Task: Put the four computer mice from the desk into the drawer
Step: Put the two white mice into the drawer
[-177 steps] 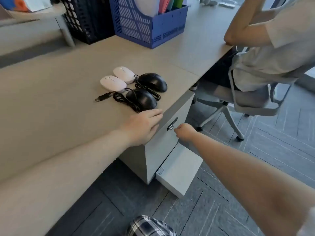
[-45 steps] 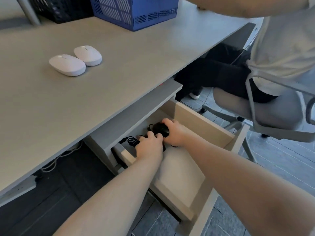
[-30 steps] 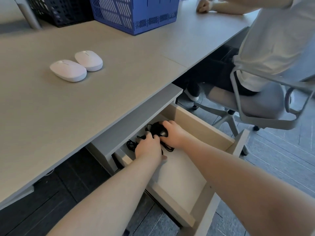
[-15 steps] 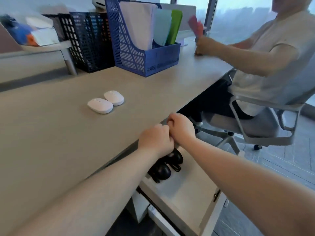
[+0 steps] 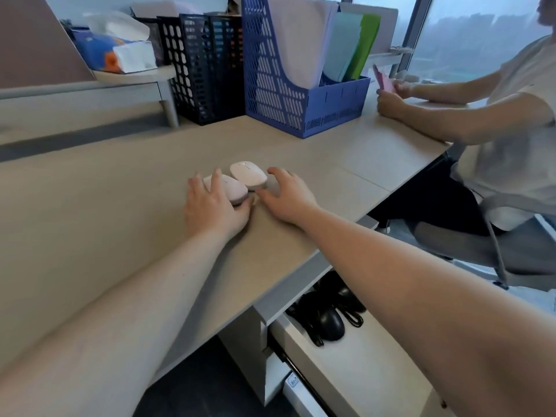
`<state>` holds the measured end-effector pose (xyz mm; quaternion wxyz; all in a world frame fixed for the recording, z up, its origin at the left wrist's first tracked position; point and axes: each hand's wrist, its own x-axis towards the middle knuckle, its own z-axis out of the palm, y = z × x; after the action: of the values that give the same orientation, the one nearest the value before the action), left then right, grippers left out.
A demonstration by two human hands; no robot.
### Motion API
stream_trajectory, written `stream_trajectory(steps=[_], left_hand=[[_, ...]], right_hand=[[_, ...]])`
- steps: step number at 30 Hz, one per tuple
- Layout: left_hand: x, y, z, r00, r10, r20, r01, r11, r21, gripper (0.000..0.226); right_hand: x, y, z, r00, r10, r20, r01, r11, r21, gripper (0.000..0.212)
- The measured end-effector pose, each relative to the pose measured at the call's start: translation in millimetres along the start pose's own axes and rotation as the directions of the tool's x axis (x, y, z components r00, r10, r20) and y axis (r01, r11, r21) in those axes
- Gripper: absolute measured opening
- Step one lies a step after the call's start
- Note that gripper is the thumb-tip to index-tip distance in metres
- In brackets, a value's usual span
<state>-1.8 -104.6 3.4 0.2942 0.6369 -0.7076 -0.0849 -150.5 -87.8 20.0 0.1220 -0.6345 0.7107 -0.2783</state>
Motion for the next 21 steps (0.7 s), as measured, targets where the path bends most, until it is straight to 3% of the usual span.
stream_trajectory(steps=[7, 17, 21], left_hand=[[29.9, -3.8, 7.7, 0.983, -0.071, 0.171, 0.061, 0.996, 0.062, 0.094], [20.9, -0.4, 1.8, 0.992, -0.053, 0.115, 0.055, 0.998, -0.016, 0.100], [5.7, 3.1, -6.4, 0.990, -0.012, 0.139, 0.014, 1.000, -0.017, 0.100]], right_hand=[[42.9, -19.8, 23.0, 1.000, 0.014, -0.025, -0.011, 0.995, 0.100, 0.068], [37.2, -19.4, 12.9, 0.997, 0.081, -0.008, -0.080, 0.989, 0.123, 0.071], [20.3, -20.0, -1.4, 0.995, 0.090, 0.045, -0.091, 0.996, 0.019, 0.066]])
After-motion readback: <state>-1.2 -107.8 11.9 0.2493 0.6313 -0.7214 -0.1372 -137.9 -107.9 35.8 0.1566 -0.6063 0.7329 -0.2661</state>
